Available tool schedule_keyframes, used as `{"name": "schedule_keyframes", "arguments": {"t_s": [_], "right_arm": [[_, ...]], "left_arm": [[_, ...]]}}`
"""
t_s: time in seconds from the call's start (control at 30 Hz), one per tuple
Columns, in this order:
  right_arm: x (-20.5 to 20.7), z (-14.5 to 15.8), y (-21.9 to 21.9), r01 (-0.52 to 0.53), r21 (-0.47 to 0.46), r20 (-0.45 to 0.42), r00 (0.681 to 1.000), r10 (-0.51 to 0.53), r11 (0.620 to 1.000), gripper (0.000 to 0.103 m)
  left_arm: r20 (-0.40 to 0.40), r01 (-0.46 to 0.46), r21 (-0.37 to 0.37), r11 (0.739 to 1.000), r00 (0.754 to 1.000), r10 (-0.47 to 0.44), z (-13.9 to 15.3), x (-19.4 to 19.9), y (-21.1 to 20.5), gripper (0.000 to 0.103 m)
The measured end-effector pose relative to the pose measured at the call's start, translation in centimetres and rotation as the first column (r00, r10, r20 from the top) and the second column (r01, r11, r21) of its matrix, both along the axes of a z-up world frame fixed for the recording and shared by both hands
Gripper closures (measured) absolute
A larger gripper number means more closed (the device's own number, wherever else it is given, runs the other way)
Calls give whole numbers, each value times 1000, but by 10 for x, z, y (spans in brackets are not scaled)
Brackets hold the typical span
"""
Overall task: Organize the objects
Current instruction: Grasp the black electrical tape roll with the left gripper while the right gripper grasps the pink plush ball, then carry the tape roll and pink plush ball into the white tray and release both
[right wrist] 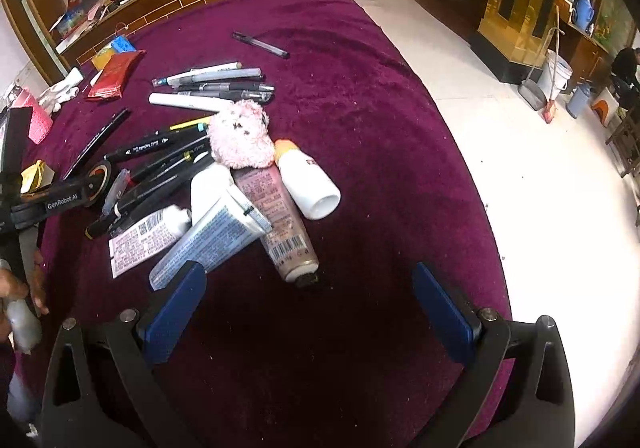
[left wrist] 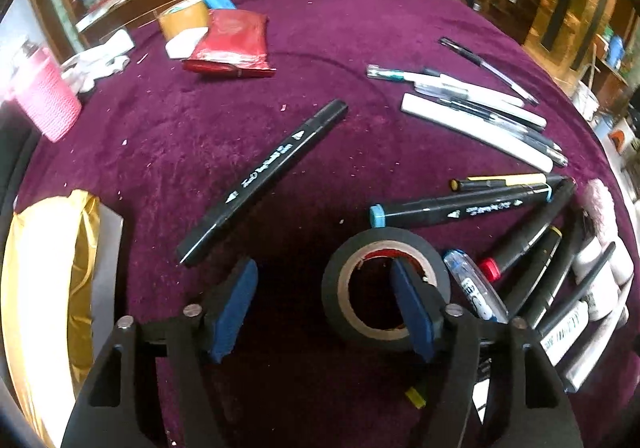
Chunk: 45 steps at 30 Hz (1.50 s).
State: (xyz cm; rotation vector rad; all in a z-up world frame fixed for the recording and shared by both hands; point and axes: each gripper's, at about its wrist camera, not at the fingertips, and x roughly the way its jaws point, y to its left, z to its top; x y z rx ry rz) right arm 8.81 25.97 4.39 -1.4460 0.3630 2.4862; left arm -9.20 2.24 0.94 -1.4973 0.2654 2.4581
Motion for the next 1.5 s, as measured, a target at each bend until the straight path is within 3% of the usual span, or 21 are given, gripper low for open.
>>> {"name": "schedule_keyframes", "arguments": {"t_s": [0.07, 0.13, 0.17, 0.23, 0.53, 0.7, 0.77, 0.9, 1.0, 1.3, 1.5], "right_arm": [[-5, 3, 3, 1, 2, -7, 1000, -1, 1000, 0], [-11, 7, 6, 1, 3, -13, 1000, 0, 1000, 0], [-15, 9, 8, -3, -1, -16, 1000, 3, 1000, 0], [-25, 13, 11, -11, -12, -21, 1000, 11, 1000, 0], [-94, 15, 24, -81, -189, -25, 997, 78, 979, 0], [-125, -4, 16, -118, -175, 26, 992, 125, 978, 1], [-132, -14, 11, -139, -155, 55, 987, 149, 978, 8], [-136, -34, 10, -144, -202, 94, 982, 166, 969, 64], [-134, -31, 7, -128, -207, 95, 984, 150, 970, 70], [-116, 14, -13, -146, -229, 15, 988, 153, 962, 71], [-113, 41, -62, -203, -298, -37, 979, 201, 933, 71]], "left_arm": [[-6, 3, 7, 1000, 1000, -3, -1, 2, -2, 39], [6, 19, 35, 999, 1000, -19, 0, 1, 0, 55], [6, 27, 35, 999, 1000, -27, 1, 2, 1, 78], [16, 39, 42, 998, 999, -40, 6, 4, 1, 92], [77, -33, 204, 978, 997, 17, 26, 30, -39, 92], [108, -80, 268, 960, 993, 53, 35, 44, -63, 92], [106, -89, 271, 958, 992, 63, 39, 51, -69, 92], [91, -100, 285, 953, 993, 76, 49, 60, -80, 92], [79, -103, 303, 947, 993, 82, 56, 64, -87, 92], [79, -112, 382, 917, 993, 89, 77, 69, -118, 92], [67, -124, 397, 909, 992, 106, 89, 65, -155, 92]]}}
